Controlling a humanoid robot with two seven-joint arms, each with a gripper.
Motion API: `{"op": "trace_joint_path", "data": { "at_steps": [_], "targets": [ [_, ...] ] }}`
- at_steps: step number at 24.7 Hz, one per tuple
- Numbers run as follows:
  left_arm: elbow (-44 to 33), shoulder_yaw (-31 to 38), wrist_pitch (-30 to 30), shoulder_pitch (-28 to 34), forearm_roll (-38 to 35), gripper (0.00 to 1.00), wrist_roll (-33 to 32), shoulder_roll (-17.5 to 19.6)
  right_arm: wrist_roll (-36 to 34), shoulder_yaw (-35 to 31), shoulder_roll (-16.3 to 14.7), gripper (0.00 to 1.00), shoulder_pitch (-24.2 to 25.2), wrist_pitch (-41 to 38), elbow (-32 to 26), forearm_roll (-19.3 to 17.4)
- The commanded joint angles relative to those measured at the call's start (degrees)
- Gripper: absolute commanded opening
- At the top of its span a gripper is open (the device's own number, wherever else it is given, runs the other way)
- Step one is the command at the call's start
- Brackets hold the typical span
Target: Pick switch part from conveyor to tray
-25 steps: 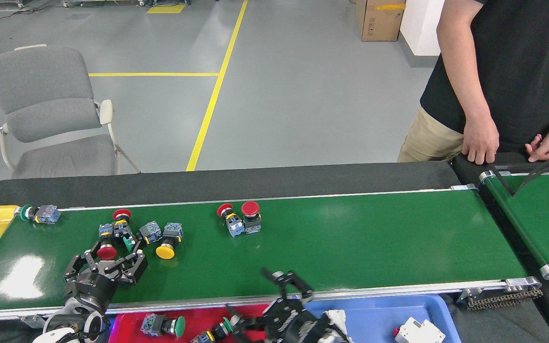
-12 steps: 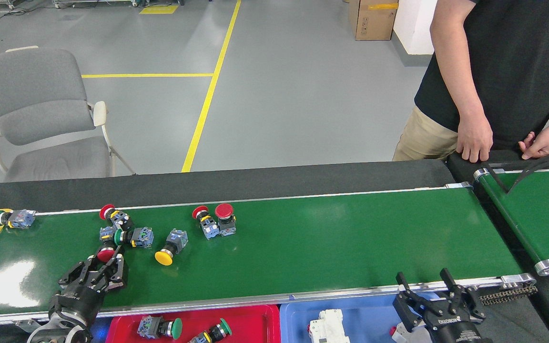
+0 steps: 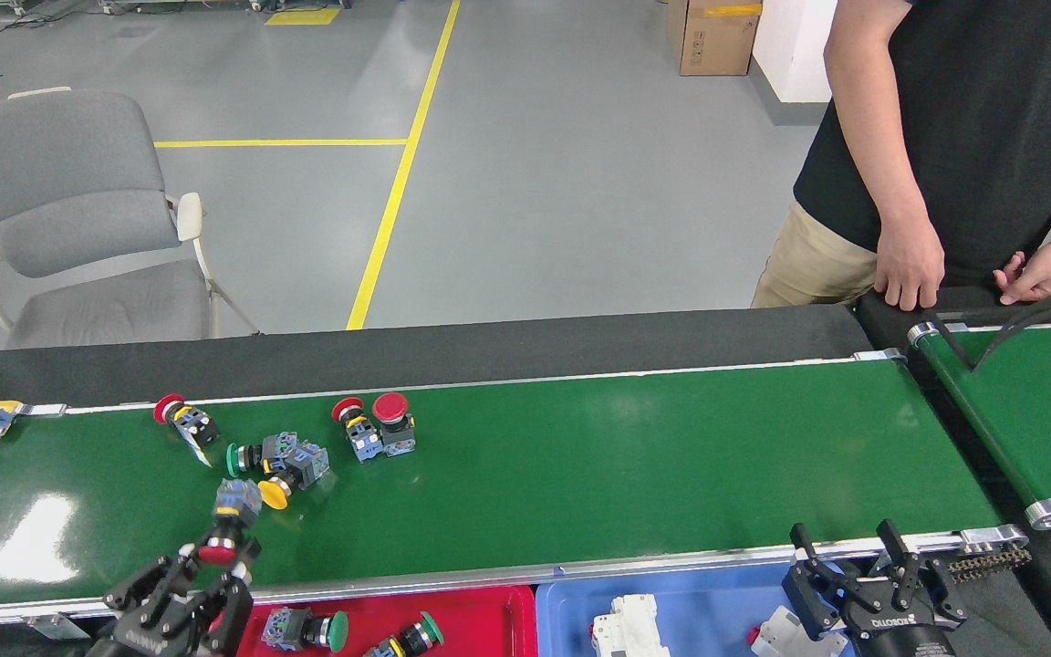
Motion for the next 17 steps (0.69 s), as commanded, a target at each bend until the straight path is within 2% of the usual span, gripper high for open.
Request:
{"op": "trace_joint_path", "data": {
  "at_steps": [1,2,3,7,13,16,17],
  "targets": [
    [-2.1,0.4,-1.2,1.8,0.6,0.65,0.1,0.0,-0.4,-0.2,-0.3,0.99,1.0,-0.3,-1.3,-0.2],
    [-2.7,0.4,-1.2,2.4,0.6,0.89,0.1,-0.3,-0.4,-0.2,-0.3,0.99,1.6,-0.3,-1.6,-0.2],
    [-3.3,0.5,-1.2,2.8,0.6,1.0,0.2,-0.5,-0.4,-0.2,-0.3,0.99,1.9,-0.3,-1.9,-0.2],
    [-3.2,1.5,-1.2,3.5,0.6,1.0,0.2,-1.9,-0.5,-0.2,-0.1,0.99,2.6,-0.5,-2.2,-0.2],
    [-3.3,10.8,-1.2,2.1,0.2,1.0,0.2,-6.9,-0.4,-0.2,-0.1,0.99,3.5,-3.5,-4.0,-0.2],
    [-2.3,13.6,10.4,0.8,-0.6,1.0,0.3,-5.9,-0.4,-0.1,-0.1,0.99,3.5,-3.6,-4.0,-0.2],
    [-1.8,14.0,11.4,0.8,-0.6,1.0,0.3,-4.9,-0.4,-0.1,-0.1,0.99,3.6,-3.6,-4.0,-0.2]
  ]
}}
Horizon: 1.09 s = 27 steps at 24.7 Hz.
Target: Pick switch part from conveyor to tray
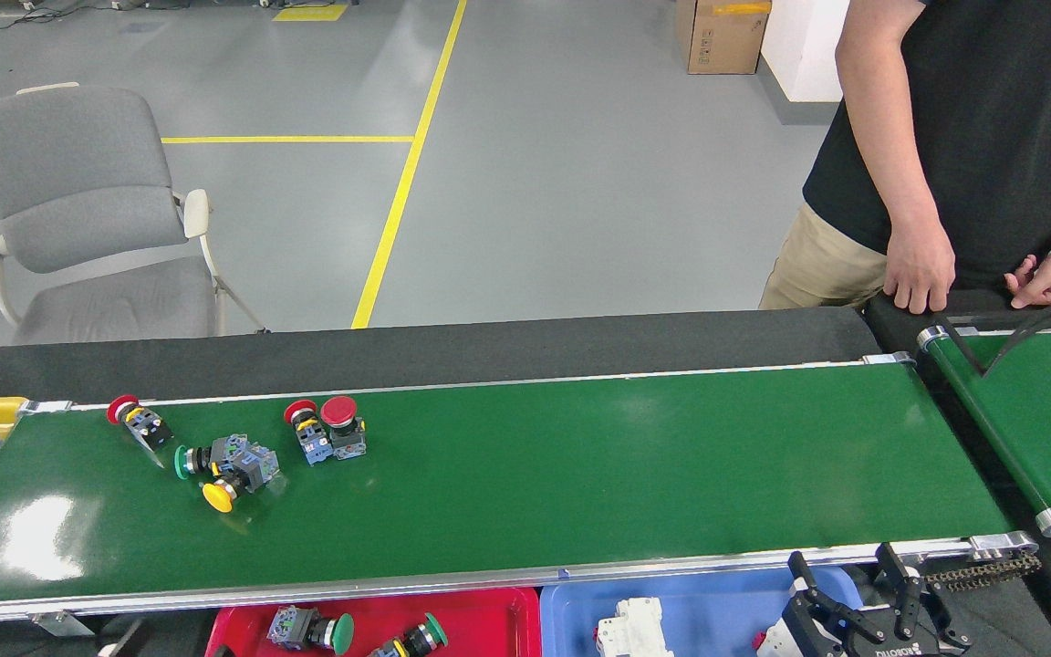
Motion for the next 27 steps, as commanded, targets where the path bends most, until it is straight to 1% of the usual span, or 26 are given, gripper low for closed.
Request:
{"op": "trace_joint_path", "data": {
  "at_steps": [1,5,7,9,12,14,17,19,22,25,26,27],
  "targets": [
    [0.6,1.4,4.8,-0.3,0.0,1.0,0.5,2.4,-0.4,-0.1,-0.1,0.99,0.0,-0.4,-0.8,-0.2],
    [3.3,0.9,4.6,-2.0,0.0,1.0,0.6,5.5,-0.4,-0.1,0.0,0.99,-0.5,-0.4,-0.8,-0.2],
    [6.0,0.4,4.4,-4.8,0.0,1.0,0.6,8.4,-0.3,0.1,0.1,0.99,-0.6,-0.4,-0.8,-0.2],
    [11.5,-2.5,3.1,-8.2,0.3,1.0,0.6,11.0,-0.3,0.4,-0.1,0.99,-0.5,-0.5,-0.8,-0.2],
    [18.3,-4.5,-0.4,-13.2,0.6,1.0,0.6,14.7,-0.3,0.4,0.1,0.99,-0.7,-2.1,-0.8,-0.3],
    [23.8,-4.7,-1.5,-16.9,0.4,1.0,0.6,15.7,-0.3,0.4,0.2,0.99,-0.7,-2.5,-0.8,-0.3],
    [32.1,-5.4,-1.2,-23.9,0.0,1.0,0.6,16.8,0.0,0.4,0.2,0.99,-0.8,-2.6,-0.7,-0.3],
    [36.2,-5.6,-1.2,-26.6,0.0,1.0,0.6,17.9,0.1,0.4,0.2,0.99,-0.9,-2.7,-0.3,-0.3],
    [39.7,-6.8,-1.2,-28.9,0.0,1.0,0.9,18.7,0.1,0.4,0.4,0.99,-1.4,-2.7,-0.3,-0.4],
    [41.5,-7.5,-1.1,-29.5,0.0,1.0,1.3,18.9,0.2,1.3,0.3,0.99,-1.4,-2.7,-0.3,-0.4],
    [42.2,-7.5,-0.9,-30.0,0.0,0.98,1.3,18.8,0.2,1.7,0.2,0.99,-1.4,-2.7,-0.3,-0.4],
    [43.0,-7.5,-0.5,-30.7,0.0,0.92,1.4,18.7,0.2,1.8,0.1,0.99,-1.4,-2.8,-0.3,-0.4]
  ]
}}
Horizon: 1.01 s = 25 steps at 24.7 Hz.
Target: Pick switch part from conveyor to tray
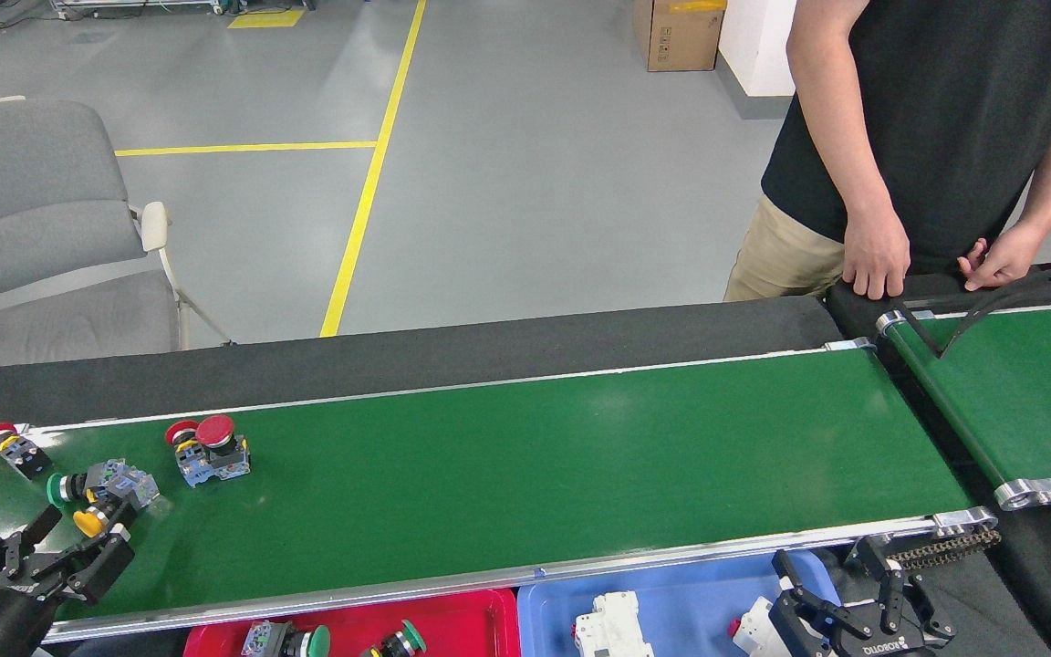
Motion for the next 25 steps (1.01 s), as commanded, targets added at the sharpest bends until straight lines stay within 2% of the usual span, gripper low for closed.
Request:
{"op": "trace_joint_path", "data": {
  "at_steps": [1,4,5,8,12,14,16,20,22,25],
  "targets": [
    [1.0,0.1,1.3,-1.9,0.0,0.81,0.6,0.7,0.0,0.1,0.1,0.99,-0.6,-0.3,-0.6,-0.2],
    [4.8,-0.2,4.2,-4.3,0.0,0.45,0.6,0.5,0.0,0.2,0.2,0.99,-0.9,-0.4,-0.4,-0.2],
    [6.8,-0.1,4.6,-5.5,0.2,0.38,0.6,0.4,0.0,0.2,0.0,0.99,-0.8,-0.4,-0.3,-0.2],
    [11.2,-0.1,4.7,-7.8,0.3,0.28,0.6,0.5,0.0,0.2,-0.3,0.99,-0.9,-0.5,0.2,-0.2],
    [9.1,-0.2,3.3,-7.3,0.7,0.2,0.7,-0.6,0.0,0.2,0.0,0.99,-0.8,-0.5,0.3,-0.3],
    [2.9,-0.6,-0.7,-4.3,1.0,0.2,0.8,-2.2,0.0,0.2,0.2,0.99,-0.7,-0.3,0.3,-0.3],
    [-6.2,-0.7,-6.6,2.1,2.2,0.2,0.8,-3.4,0.0,0.2,0.2,0.99,-0.6,-0.3,0.1,-0.3],
    [-24.5,-1.0,-6.6,17.9,3.8,0.24,0.4,-7.3,0.0,0.2,0.2,0.99,-0.6,-0.4,0.1,-0.3],
    [-31.6,-3.1,-6.6,24.3,3.8,0.31,0.4,-9.6,0.0,0.2,0.2,0.99,-0.6,-0.4,0.1,-0.3],
    [-39.1,-6.0,-6.6,30.9,3.7,0.66,0.3,-11.8,0.0,0.2,0.2,0.99,-0.5,-0.4,-0.2,-0.3]
  ]
}}
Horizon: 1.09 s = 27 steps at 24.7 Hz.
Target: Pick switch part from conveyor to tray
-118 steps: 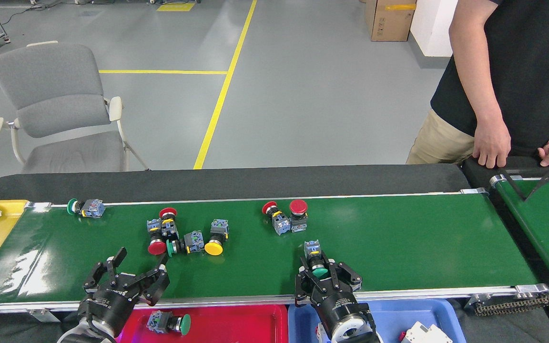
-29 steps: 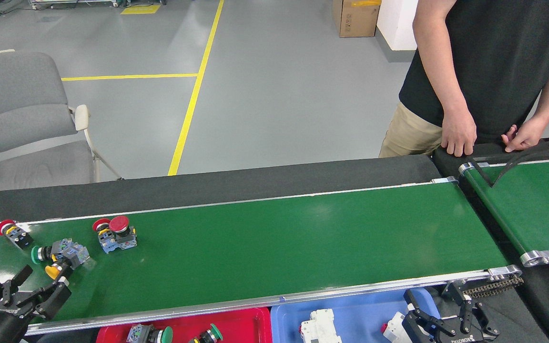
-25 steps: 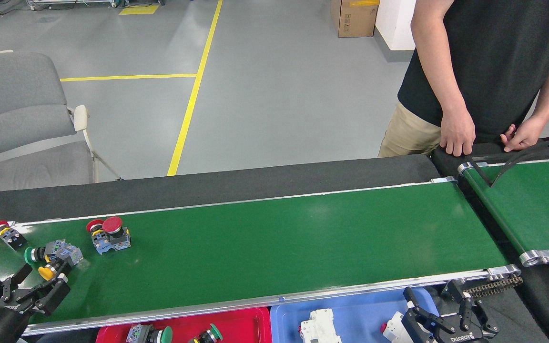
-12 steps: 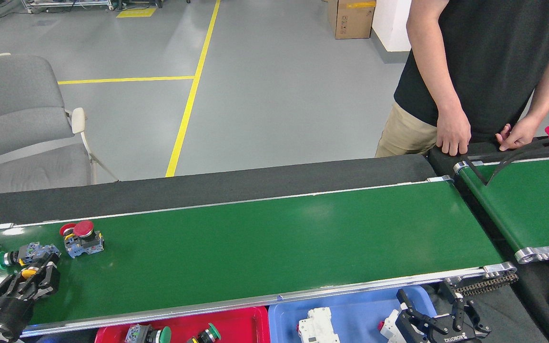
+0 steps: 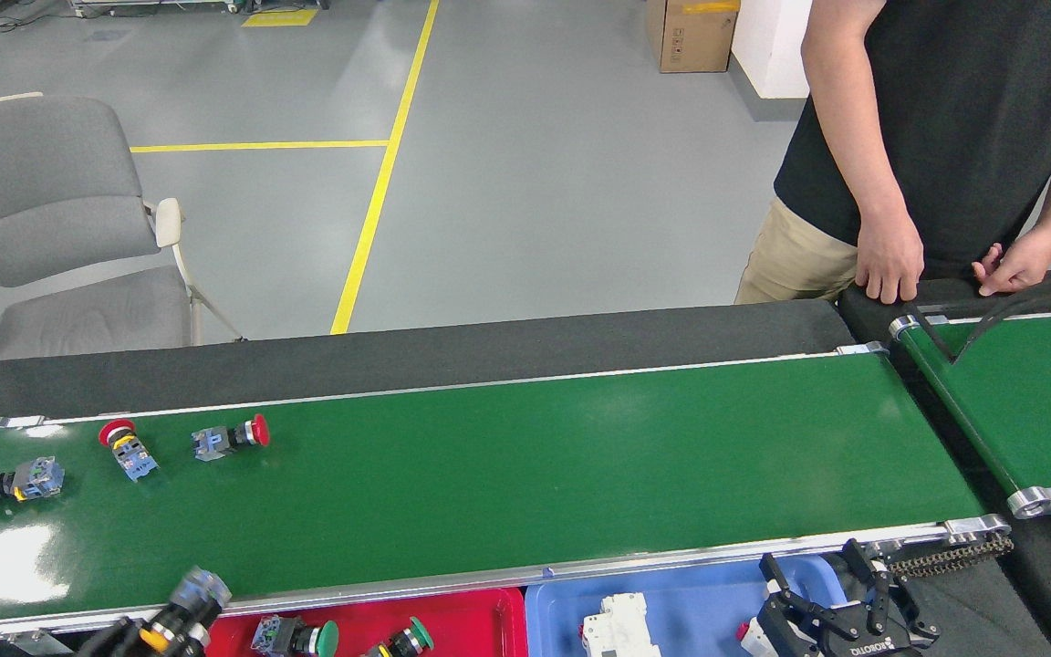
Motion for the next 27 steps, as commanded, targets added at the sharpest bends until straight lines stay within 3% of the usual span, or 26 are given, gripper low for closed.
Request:
{"op": "trace_joint_path", "data": {
  "at_steps": [1,2,3,5,11,13,15,23,27],
  "targets": [
    [-4.9,-1.0,-0.3,2.7,0.2,0.75,0.1,-1.1,-0.1,-0.1,0.2,0.99,-0.1,0.1,-1.1,-0.2],
    [-6.3,-1.1,-0.3,3.5,0.1,0.93,0.1,-2.3,-0.2,-0.1,0.1,0.99,0.0,0.1,-1.1,-0.2],
    [-7.1,-0.8,-0.3,3.6,0.1,1.0,0.2,-3.7,-0.2,-0.1,0.0,0.99,0.2,0.1,-1.1,-0.2],
    [-7.0,-0.4,-0.3,3.1,0.1,1.0,0.2,-5.7,-0.1,-0.1,0.2,0.99,0.2,0.1,-1.1,-0.2],
    [-7.1,5.4,-0.3,2.9,-0.2,1.0,0.2,-6.7,-0.1,0.5,0.8,0.99,0.3,0.1,-1.1,-0.2],
    [-6.8,7.0,11.0,2.2,-0.3,1.0,0.2,-5.8,-0.1,0.9,0.9,0.99,0.3,0.1,-1.1,-0.2],
    [-6.2,9.1,16.5,1.5,-0.4,1.0,0.4,-4.2,-0.1,0.9,1.0,0.99,0.3,0.1,-1.1,-0.2],
    [-5.5,11.8,17.4,0.9,-0.7,1.0,0.6,-3.4,-0.1,0.9,1.0,0.99,0.2,0.1,-1.1,-0.2],
    [2.9,11.8,19.2,-6.3,-2.9,1.0,0.8,-0.7,-0.1,1.1,1.0,0.99,-0.2,0.1,-1.1,-0.1]
  ]
}}
